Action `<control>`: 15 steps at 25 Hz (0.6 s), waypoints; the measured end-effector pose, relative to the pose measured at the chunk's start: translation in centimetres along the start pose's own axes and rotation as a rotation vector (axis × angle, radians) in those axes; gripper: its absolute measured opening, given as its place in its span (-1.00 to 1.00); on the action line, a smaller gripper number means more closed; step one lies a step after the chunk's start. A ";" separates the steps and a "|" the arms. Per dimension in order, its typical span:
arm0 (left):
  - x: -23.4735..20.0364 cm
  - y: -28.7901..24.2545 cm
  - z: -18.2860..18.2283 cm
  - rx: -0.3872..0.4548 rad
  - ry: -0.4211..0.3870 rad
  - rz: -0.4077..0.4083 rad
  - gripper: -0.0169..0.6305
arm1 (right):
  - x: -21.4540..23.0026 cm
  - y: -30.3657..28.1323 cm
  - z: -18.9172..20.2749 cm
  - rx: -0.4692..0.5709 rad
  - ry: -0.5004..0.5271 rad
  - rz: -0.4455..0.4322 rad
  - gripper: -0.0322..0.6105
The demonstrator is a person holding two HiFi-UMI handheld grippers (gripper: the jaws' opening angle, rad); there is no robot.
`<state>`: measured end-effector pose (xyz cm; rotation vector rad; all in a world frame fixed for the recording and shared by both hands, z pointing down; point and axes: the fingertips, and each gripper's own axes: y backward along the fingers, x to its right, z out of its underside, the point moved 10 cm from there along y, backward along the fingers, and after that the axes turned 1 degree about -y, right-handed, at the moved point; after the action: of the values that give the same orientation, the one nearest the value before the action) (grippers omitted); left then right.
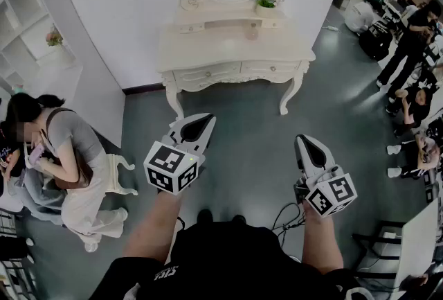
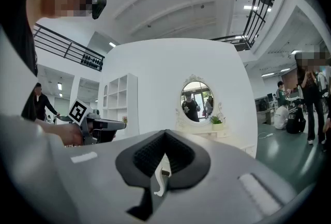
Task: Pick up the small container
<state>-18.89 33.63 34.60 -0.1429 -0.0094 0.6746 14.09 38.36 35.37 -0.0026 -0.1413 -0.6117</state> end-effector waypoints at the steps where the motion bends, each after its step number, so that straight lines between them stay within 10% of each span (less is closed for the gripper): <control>1: 0.2 -0.1 0.1 -0.002 0.002 -0.004 -0.95 | 0.2 0.1 0.0 -0.002 -0.001 -0.003 -0.87; 15: 4.6 -3.0 0.4 -0.022 0.011 -0.037 -0.95 | 4.1 3.0 0.0 -0.013 0.007 -0.059 -0.87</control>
<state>-13.51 34.22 35.20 -0.1674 -0.0088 0.6366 19.15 38.48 36.01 -0.0085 -0.1314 -0.6710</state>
